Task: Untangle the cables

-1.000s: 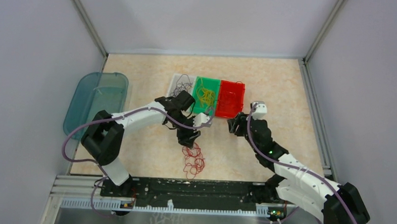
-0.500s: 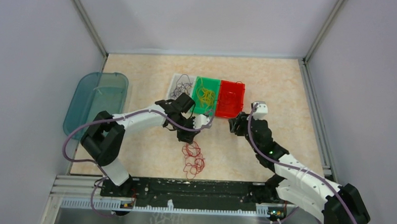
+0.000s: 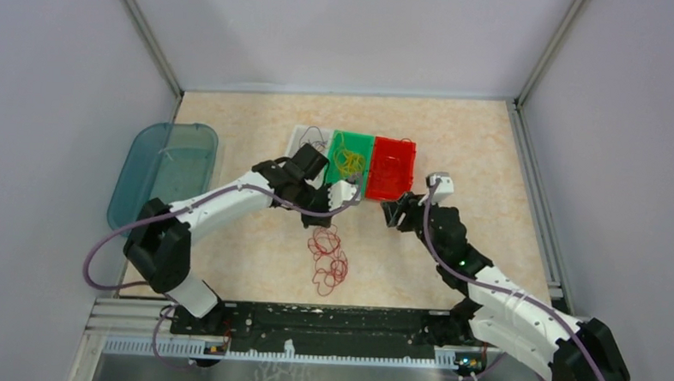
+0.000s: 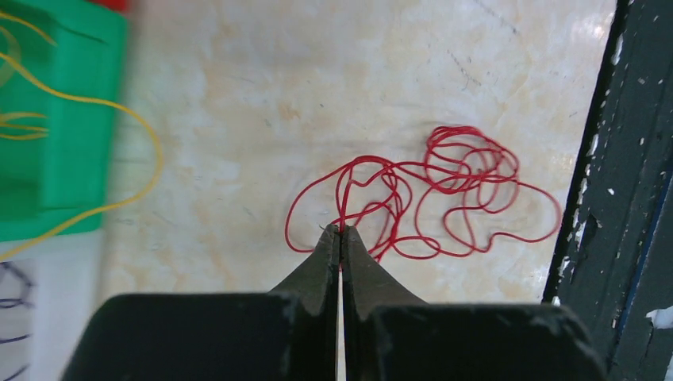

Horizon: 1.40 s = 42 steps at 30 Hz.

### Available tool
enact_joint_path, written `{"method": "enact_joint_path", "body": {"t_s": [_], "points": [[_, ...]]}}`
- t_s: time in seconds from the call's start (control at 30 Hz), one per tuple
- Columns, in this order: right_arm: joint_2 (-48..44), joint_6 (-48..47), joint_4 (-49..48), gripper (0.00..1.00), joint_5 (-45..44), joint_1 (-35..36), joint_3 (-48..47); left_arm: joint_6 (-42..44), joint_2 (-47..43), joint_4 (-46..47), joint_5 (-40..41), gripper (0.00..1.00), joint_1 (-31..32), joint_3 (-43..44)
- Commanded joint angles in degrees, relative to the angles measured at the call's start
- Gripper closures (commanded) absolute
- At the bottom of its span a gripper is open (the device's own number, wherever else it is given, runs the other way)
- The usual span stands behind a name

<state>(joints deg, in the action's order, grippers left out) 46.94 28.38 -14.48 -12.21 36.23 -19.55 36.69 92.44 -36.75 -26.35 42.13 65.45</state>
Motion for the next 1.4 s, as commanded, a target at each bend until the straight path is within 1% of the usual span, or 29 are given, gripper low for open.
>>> {"method": "enact_joint_path", "body": {"t_s": [0.0, 0.1, 0.17, 0.27, 0.43, 0.57, 0.73, 0.87, 0.97, 1.07, 1.37], "points": [[-1.1, -2.9, -15.6, 0.42, 14.3, 0.3, 3.2, 2.3, -6.7, -4.1, -1.5, 1.00, 0.2, 6.5], [0.0, -1.9, -25.4, 0.37, 23.5, 0.3, 4.9, 4.5, -10.5, -5.1, -3.0, 1.00, 0.2, 8.8], [0.9, -1.6, -27.9, 0.35, 26.9, 0.5, 4.4, 7.0, -13.0, -4.6, -4.2, 1.00, 0.2, 9.3], [2.0, -1.9, -29.8, 0.32, 28.4, 1.0, 3.2, 8.9, -14.9, -3.2, -6.2, 1.00, 0.2, 9.9], [4.3, -4.8, -29.0, 0.31, 28.7, 3.2, -1.0, 4.6, -13.3, -5.1, -7.6, 1.00, 0.5, 12.9], [6.8, -9.5, -27.2, 0.30, 25.9, 7.4, -4.4, 1.1, -12.6, -5.3, -7.4, 1.00, 0.8, 14.2], [10.1, -14.2, -26.2, 0.31, 17.2, 12.7, -7.0, -1.1, -11.7, -7.4, -9.8, 1.00, 0.9, 16.8], [11.3, -16.4, -29.2, 0.34, 10.7, 15.1, -6.7, -1.9, -12.3, -10.8, -13.2, 1.00, 1.0, 18.3], [10.7, -16.8, -31.6, 0.38, 9.0, 15.2, -5.7, -2.1, -12.6, -12.3, -15.0, 1.00, 1.0, 19.0], [9.2, -17.0, -32.1, 0.40, 8.0, 15.2, -4.9, -1.6, -12.6, -13.6, -15.2, 1.00, 1.0, 19.5], [4.9, -17.4, -29.4, 0.40, 8.3, 15.2, -3.4, -1.8, -13.3, -14.4, -14.3, 1.00, 1.1, 20.5]]}}
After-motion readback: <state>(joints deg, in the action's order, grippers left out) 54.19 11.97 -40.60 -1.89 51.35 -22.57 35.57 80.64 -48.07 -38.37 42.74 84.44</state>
